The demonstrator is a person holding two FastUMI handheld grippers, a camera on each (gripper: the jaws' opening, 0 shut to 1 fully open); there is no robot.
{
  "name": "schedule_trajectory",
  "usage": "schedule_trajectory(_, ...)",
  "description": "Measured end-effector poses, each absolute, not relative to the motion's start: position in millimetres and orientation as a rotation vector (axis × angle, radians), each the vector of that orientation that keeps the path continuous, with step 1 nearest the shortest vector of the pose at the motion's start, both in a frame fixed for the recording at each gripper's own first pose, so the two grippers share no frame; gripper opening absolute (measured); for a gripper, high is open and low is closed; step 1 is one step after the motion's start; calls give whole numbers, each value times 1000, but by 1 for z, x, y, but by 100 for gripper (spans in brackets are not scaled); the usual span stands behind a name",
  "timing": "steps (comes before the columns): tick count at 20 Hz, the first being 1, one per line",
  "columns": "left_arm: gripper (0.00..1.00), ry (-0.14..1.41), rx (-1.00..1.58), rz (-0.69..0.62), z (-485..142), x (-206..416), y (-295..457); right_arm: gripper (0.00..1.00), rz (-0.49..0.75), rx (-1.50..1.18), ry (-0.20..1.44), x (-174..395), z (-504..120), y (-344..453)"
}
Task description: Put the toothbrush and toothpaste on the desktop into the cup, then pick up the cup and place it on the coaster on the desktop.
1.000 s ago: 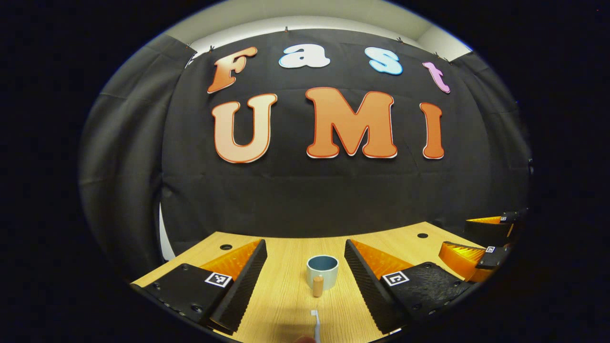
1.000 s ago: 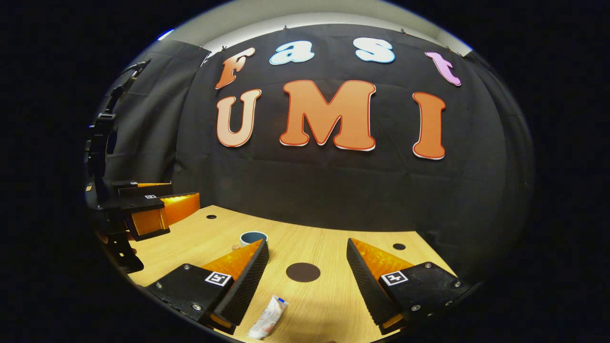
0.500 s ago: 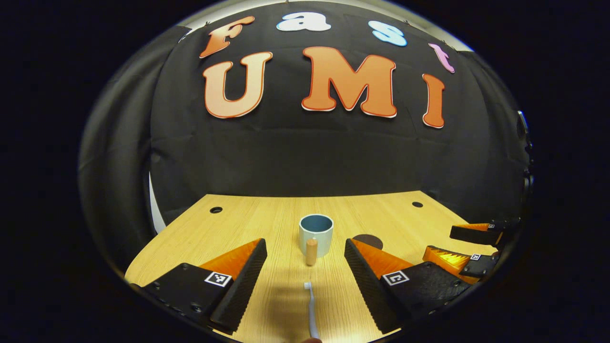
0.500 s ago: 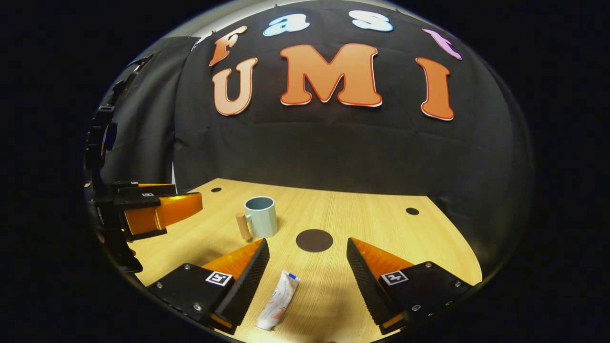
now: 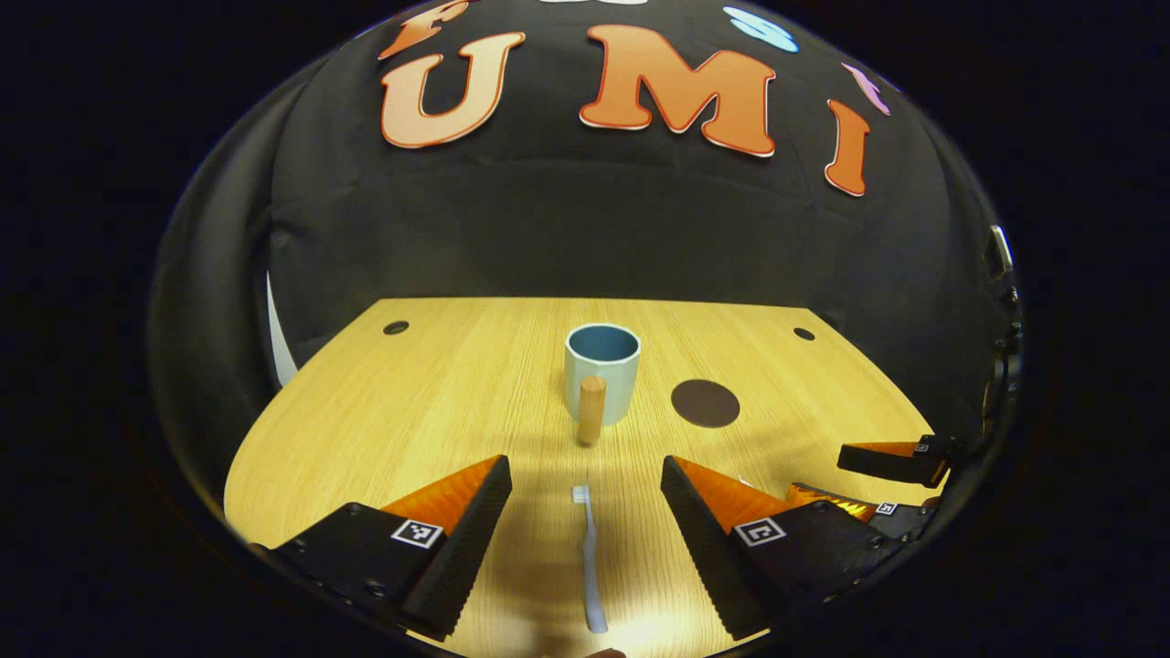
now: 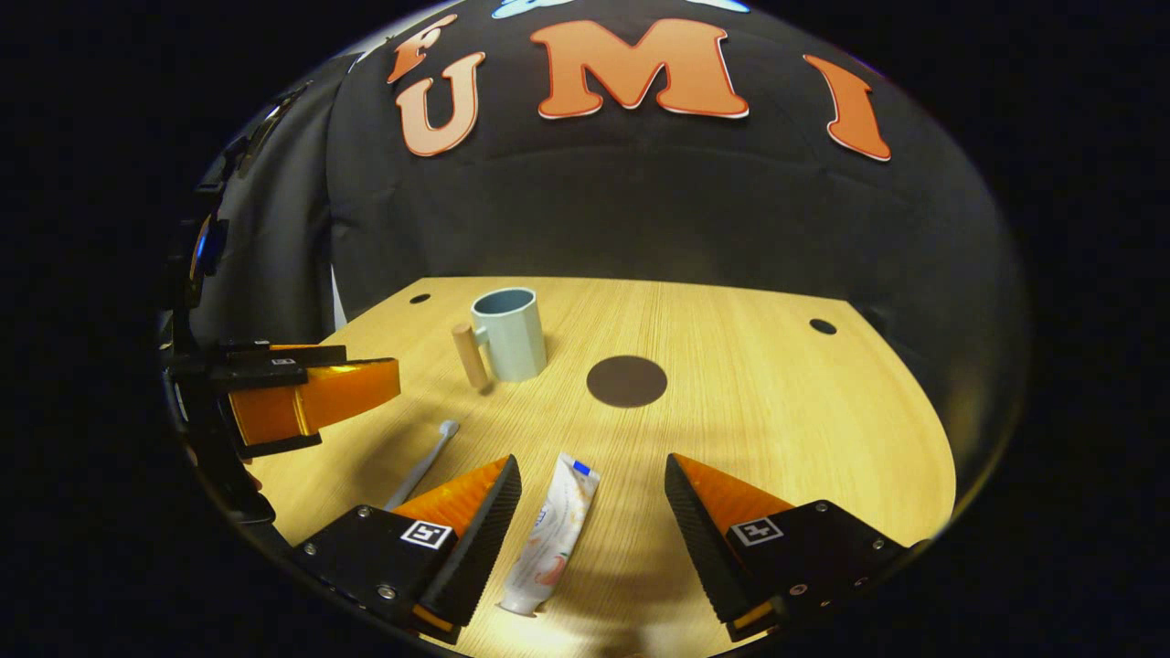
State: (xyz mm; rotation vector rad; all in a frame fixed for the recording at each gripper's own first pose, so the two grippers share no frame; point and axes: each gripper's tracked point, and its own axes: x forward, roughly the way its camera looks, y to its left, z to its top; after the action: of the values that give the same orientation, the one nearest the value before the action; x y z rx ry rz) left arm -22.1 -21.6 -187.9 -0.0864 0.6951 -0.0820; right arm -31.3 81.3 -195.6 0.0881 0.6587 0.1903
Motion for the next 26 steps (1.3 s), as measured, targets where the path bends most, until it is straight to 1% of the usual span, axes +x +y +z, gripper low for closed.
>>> schedule_trajectory(4, 98, 823, -65, -88, -226, -36, -21, 93, 202, 67, 731, -35, -219, 90)
schedule_trajectory(8, 95, 905, -67, -73, -250, -42, -16, 87, 212, 64, 798, -45, -241, 98)
schedule_trajectory(9, 93, 927, -70, -71, -257, -46, -18, 85, 216, 61, 805, -46, -243, 101)
schedule_trajectory(10, 86, 945, -75, -70, -262, -48, -20, 84, 214, 58, 814, -47, -245, 102)
schedule_trajectory(12, 81, 975, -81, -57, -272, -51, -20, 80, 221, 63, 832, -51, -251, 108)
schedule_trajectory(14, 77, 1001, -88, -62, -281, -56, -27, 73, 233, 70, 850, -54, -256, 114)
schedule_trajectory(15, 74, 1011, -84, -57, -285, -57, -27, 67, 233, 66, 858, -56, -259, 116)
schedule_trajectory(16, 60, 1016, -83, -55, -283, -58, -29, 64, 232, 63, 865, -57, -260, 115)
schedule_trajectory(17, 53, 1027, -87, -58, -286, -60, -31, 58, 226, 63, 865, -57, -262, 113)
schedule_trajectory(18, 47, 1043, -95, -62, -287, -63, -34, 54, 228, 77, 861, -55, -261, 114)
schedule_trajectory(19, 47, 1058, -104, -69, -291, -66, -36, 48, 242, 102, 871, -58, -258, 119)
schedule_trajectory(20, 48, 1063, -99, -64, -291, -64, -35, 45, 253, 125, 875, -59, -257, 124)
schedule_trajectory(21, 48, 1057, -104, -70, -289, -65, -36, 36, 257, 128, 875, -59, -258, 123)
schedule_trajectory(22, 43, 1065, -100, -66, -289, -65, -36, 32, 253, 123, 871, -57, -258, 122)
schedule_trajectory(23, 48, 1063, -93, -68, -290, -65, -36, 23, 257, 114, 863, -57, -259, 125)
schedule_trajectory(24, 47, 1067, -81, -56, -294, -59, -34, 22, 260, 106, 855, -56, -259, 126)
schedule_trajectory(25, 32, 1066, -75, -41, -290, -60, -31, 22, 265, 99, 850, -56, -259, 126)
schedule_trajectory(26, 17, 1068, -78, -53, -288, -58, -33, 22, 270, 94, 845, -55, -258, 126)
